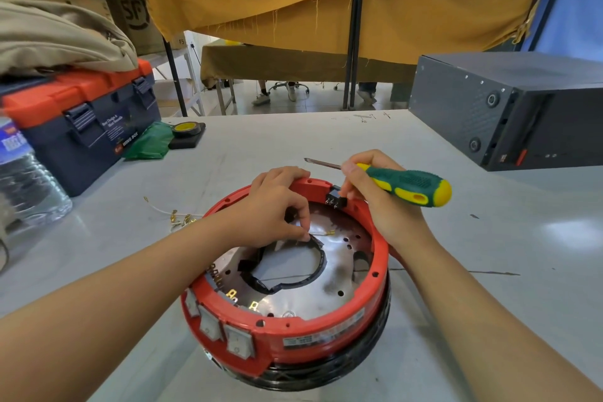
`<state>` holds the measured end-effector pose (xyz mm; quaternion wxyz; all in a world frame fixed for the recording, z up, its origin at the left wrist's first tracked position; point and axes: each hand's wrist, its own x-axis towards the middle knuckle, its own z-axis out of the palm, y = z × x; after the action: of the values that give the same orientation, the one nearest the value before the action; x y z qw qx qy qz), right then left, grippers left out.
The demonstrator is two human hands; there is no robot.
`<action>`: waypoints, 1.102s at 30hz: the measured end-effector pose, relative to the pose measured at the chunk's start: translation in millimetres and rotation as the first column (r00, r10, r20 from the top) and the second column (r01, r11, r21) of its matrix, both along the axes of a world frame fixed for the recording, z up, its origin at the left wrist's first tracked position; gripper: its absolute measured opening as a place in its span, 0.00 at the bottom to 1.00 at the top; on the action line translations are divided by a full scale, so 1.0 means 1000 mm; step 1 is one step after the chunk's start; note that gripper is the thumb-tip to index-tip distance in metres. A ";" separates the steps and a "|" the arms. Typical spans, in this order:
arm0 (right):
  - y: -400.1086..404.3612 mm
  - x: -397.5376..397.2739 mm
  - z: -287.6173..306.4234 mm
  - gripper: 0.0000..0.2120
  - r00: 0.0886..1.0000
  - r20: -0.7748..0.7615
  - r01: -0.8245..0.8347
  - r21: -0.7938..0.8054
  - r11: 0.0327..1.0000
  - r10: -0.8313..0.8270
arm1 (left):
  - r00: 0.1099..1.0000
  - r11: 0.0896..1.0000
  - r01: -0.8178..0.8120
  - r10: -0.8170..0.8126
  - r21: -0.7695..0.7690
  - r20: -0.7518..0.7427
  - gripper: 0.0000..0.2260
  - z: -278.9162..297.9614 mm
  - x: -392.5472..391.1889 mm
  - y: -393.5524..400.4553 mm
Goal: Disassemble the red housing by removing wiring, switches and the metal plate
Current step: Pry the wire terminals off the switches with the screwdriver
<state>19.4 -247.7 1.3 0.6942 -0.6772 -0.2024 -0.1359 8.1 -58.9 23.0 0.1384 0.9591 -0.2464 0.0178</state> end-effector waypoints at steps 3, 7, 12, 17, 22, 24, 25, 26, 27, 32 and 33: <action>-0.002 0.003 -0.002 0.04 0.999 0.011 -0.046 -0.023 0.999 0.046 | 1.000 1.000 -0.005 0.005 0.003 0.015 0.03 0.001 0.001 0.001; -0.004 0.005 -0.004 0.02 0.997 0.024 -0.073 -0.065 0.995 0.075 | 0.998 0.985 -0.066 0.069 -0.157 0.016 0.02 0.009 0.000 0.008; -0.008 0.005 -0.004 0.03 0.995 0.060 -0.066 -0.151 0.986 0.076 | 0.985 0.908 -0.173 0.150 -0.382 -0.090 0.04 0.020 -0.010 0.034; -0.009 0.005 -0.003 0.04 0.989 0.130 -0.032 -0.255 0.966 0.067 | 0.917 0.693 -0.394 0.340 -0.604 -0.207 0.04 0.017 -0.022 0.072; -0.007 0.005 0.000 0.06 0.977 0.203 0.011 -0.343 0.939 0.063 | 0.838 0.632 -0.528 0.495 -0.567 -0.228 0.03 0.004 -0.036 0.117; -0.008 0.005 0.001 0.06 0.976 0.210 0.026 -0.364 0.931 0.055 | 0.806 0.644 -0.581 0.540 -0.497 -0.242 0.03 -0.005 -0.038 0.128; -0.008 0.005 0.002 0.07 0.976 0.211 0.029 -0.370 0.929 0.054 | 0.797 0.661 -0.598 0.550 -0.453 -0.250 0.03 -0.010 -0.040 0.131; -0.007 0.004 0.002 0.07 0.976 0.212 0.031 -0.376 0.926 0.054 | 0.792 0.681 -0.608 0.555 -0.409 -0.253 0.03 -0.015 -0.041 0.134; -0.007 0.004 0.003 0.07 0.975 0.214 0.032 -0.379 0.925 0.054 | 0.790 0.697 -0.612 0.562 -0.373 -0.246 0.03 -0.019 -0.041 0.136; -0.007 0.001 0.004 0.07 0.975 0.216 0.036 -0.380 0.924 0.051 | 0.785 0.722 -0.618 0.587 -0.312 -0.197 0.04 -0.027 -0.040 0.142; -0.006 0.001 0.004 0.07 0.975 0.217 0.037 -0.382 0.923 0.051 | 0.786 0.726 -0.617 0.586 -0.304 -0.196 0.03 -0.026 -0.040 0.142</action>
<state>19.9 -254.0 5.3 0.5214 -0.7797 -0.3042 -0.1663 -31.6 83.4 -3.0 0.3048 0.9459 0.0914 0.0640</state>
